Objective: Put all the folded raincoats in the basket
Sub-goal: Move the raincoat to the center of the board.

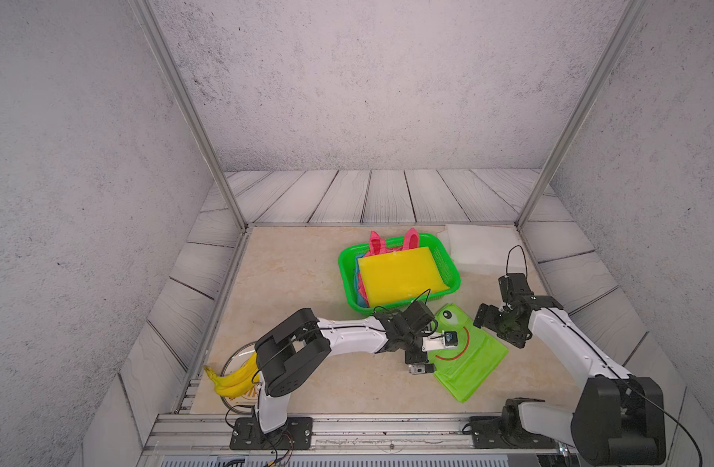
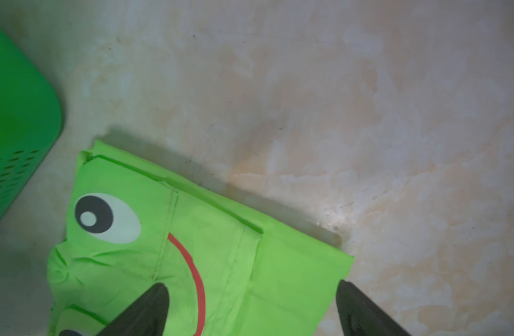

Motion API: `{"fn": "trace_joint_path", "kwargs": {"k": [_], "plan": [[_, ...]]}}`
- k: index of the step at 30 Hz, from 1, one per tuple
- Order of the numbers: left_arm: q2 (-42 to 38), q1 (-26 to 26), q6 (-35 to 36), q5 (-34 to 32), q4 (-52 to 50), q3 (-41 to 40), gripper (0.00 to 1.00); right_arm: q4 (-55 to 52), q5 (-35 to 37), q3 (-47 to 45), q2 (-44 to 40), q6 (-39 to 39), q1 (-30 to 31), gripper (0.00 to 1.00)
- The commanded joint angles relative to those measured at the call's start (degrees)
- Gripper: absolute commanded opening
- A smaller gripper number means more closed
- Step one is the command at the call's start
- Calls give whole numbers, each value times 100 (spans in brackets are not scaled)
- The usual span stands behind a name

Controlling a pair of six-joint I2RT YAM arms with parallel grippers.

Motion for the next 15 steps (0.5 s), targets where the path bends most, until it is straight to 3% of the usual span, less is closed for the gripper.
{"fn": "trace_joint_path", "kwargs": {"k": [1,9,15], "plan": [[-301,2,348,-87,124,-367,99,129,-237,-9,242,-269,-362,95],[-792,36,733,-190,46,-798,99,807,-1778,-268,1032,-773,-726,95],[-932,321,829,-190,-99,-942,99,1143,-2849,-724,1119,-761,-715,88]]}}
